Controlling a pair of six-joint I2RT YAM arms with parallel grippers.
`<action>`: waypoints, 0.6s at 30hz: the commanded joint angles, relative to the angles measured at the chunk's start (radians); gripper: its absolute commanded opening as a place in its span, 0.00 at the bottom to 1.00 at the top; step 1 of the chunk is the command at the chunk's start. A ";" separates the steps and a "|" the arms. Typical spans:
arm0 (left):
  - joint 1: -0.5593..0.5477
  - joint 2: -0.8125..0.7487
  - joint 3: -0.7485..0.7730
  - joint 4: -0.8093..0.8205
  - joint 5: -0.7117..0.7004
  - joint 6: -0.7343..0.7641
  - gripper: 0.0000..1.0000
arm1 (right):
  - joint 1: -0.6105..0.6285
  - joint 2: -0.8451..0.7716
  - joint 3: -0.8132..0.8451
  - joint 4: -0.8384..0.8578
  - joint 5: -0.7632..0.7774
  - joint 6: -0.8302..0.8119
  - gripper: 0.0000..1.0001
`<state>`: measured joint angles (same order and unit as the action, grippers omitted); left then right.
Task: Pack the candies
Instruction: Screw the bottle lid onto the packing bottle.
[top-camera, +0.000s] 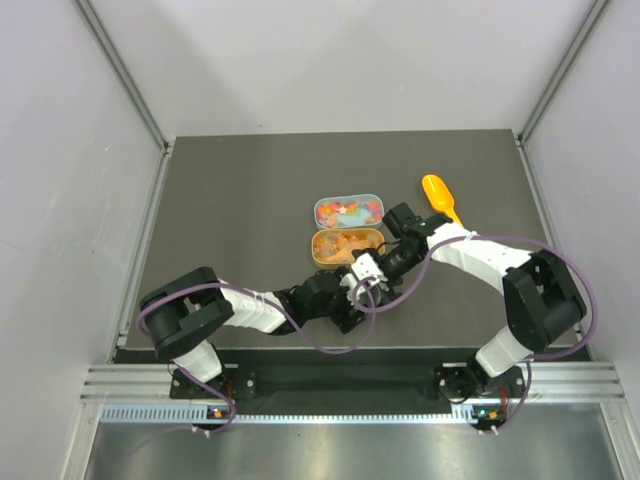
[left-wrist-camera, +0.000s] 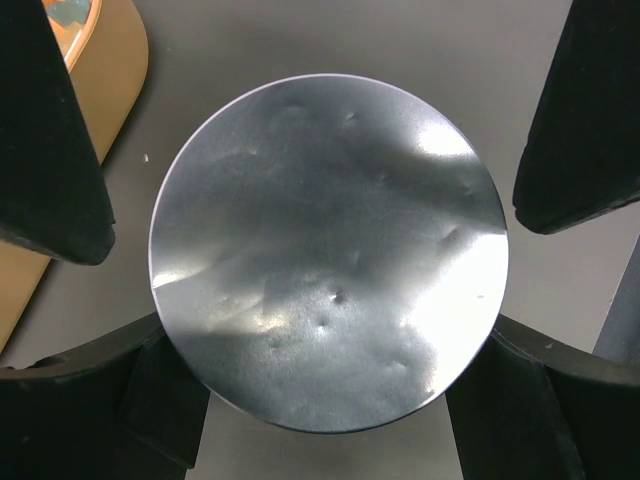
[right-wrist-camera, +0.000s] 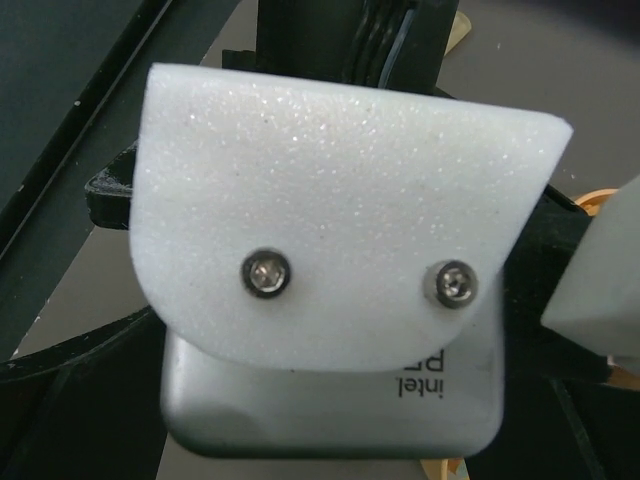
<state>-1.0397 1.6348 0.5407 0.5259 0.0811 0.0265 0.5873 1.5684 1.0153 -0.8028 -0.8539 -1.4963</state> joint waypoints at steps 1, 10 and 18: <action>-0.005 0.060 -0.035 -0.185 0.066 -0.034 0.69 | 0.006 0.030 0.019 0.054 0.045 0.021 0.99; -0.005 0.069 -0.027 -0.196 0.063 -0.034 0.69 | 0.006 0.050 0.031 0.025 0.075 0.024 0.93; -0.005 0.071 -0.024 -0.199 0.065 -0.034 0.69 | 0.016 0.062 0.031 0.046 0.105 0.056 0.87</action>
<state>-1.0355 1.6424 0.5465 0.5282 0.0849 0.0254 0.5900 1.5986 1.0302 -0.7998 -0.8490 -1.4769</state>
